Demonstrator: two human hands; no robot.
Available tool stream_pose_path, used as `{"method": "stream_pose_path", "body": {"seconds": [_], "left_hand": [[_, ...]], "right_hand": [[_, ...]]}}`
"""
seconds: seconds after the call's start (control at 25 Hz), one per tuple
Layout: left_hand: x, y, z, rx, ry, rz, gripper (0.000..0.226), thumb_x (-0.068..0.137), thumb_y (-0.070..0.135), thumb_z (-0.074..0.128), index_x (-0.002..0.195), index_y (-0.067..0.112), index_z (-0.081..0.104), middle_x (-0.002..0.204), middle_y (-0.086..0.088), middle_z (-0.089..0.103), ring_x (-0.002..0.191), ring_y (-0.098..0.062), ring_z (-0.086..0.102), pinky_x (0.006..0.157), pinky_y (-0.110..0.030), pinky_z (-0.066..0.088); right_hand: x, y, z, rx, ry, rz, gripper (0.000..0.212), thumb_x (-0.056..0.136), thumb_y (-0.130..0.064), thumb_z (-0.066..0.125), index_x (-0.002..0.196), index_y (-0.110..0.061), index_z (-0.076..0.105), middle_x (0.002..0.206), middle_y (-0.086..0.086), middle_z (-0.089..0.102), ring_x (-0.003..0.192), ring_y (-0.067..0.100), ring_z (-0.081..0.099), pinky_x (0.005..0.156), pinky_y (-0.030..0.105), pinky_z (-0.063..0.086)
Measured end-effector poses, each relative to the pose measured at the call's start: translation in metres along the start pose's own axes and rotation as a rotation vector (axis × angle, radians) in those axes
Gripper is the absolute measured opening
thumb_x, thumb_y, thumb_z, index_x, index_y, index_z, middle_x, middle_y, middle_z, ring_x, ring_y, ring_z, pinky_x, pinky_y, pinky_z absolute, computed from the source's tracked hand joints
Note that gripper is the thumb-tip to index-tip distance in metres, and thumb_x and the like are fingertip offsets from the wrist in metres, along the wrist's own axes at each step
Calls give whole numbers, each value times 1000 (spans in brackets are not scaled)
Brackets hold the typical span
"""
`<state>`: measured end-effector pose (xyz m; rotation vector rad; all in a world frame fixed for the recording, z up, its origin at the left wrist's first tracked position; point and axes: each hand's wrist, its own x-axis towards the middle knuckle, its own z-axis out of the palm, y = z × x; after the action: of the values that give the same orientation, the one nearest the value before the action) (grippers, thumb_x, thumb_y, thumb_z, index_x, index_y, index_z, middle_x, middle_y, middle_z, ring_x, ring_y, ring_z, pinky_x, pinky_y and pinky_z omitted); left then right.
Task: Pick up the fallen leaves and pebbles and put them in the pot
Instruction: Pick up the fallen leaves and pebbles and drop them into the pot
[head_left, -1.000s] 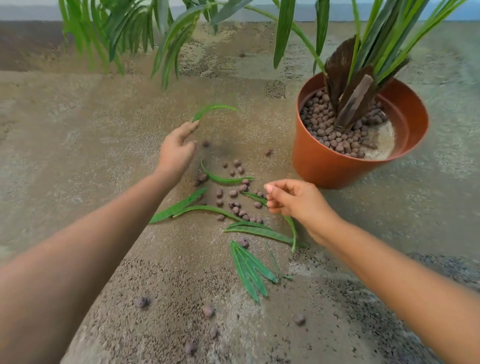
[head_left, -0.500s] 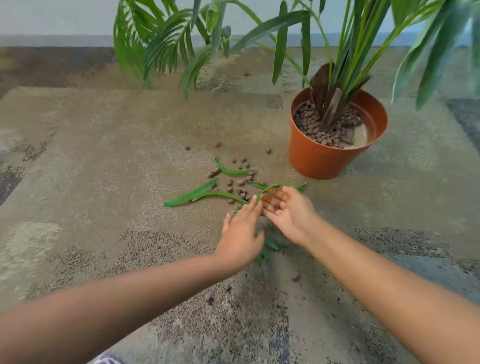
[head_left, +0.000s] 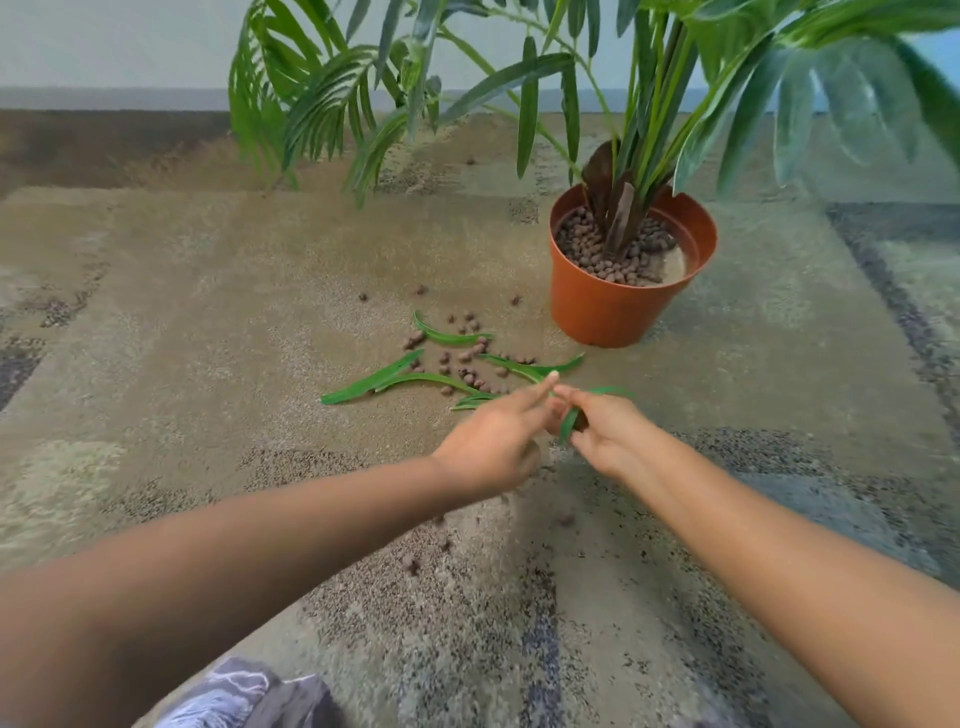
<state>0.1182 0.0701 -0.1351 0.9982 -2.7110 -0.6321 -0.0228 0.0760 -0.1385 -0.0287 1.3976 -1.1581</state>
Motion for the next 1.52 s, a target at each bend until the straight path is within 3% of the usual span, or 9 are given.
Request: {"method": "stream_pose_path", "body": {"seconds": [0.12,0.4,0.48,0.64,1.0,1.2,1.28,1.36,1.52], "left_hand": [[6,-41,-18,11,85,-218,29,85,4,46,108,16,58,149,1,32,113,-17,55,87,-18,41],[-22,-139,-45,59,57,-802,56,85,10,57,136,8,34,136,-15,41,86,-20,56,69,-26,49],[-22,-152,-52,63,27,-789,59,85,13,59,137,8,32,137,-14,43,100,-25,57,79,-31,49],[-12,-160,-44,48,-39,-767,53,86,20,60,132,5,39,132,-14,49,115,-27,51,98,-35,41],[9,-147,-21,324,1,-739,17,90,19,50,103,8,56,104,-12,56,95,-30,54,78,-41,51],[12,-120,-21,31,253,-770,8,95,13,37,97,7,43,72,-5,54,63,-23,52,44,-32,39],[16,-92,-17,-238,279,-768,18,96,11,36,113,9,42,81,-8,59,63,-19,53,51,-35,48],[18,-59,-9,-435,161,-739,29,95,9,37,124,13,40,86,-6,58,61,-14,52,51,-28,48],[12,-7,9,-325,-154,-576,7,93,11,38,97,14,42,73,1,51,55,-12,46,44,-25,36]], "right_hand": [[-11,-1,-3,-61,-32,60,12,94,-2,46,99,4,55,86,15,56,75,19,59,64,31,57],[-23,2,4,-270,-179,89,27,95,-5,47,121,1,51,81,11,58,69,15,58,60,25,56],[-21,5,3,-266,-188,104,27,95,-5,47,121,1,51,82,10,59,70,15,58,69,28,55],[-19,19,-5,-220,-177,135,22,94,-4,48,114,1,54,85,12,61,72,17,59,58,25,57],[-15,33,-15,-146,-181,158,13,93,-4,47,100,-2,58,87,14,64,75,19,63,63,28,59],[-15,26,-17,-109,-197,127,17,94,-5,46,106,0,57,86,14,64,76,19,63,63,28,59],[-16,24,-19,-91,-211,105,19,95,-7,45,108,0,58,90,14,65,80,21,64,71,32,58],[-15,24,-18,-63,-192,73,21,96,-10,43,109,-1,58,96,15,65,86,22,64,81,35,56],[-15,26,-15,50,-264,19,31,93,-25,50,116,-4,54,114,19,61,108,28,59,96,39,48]]}}
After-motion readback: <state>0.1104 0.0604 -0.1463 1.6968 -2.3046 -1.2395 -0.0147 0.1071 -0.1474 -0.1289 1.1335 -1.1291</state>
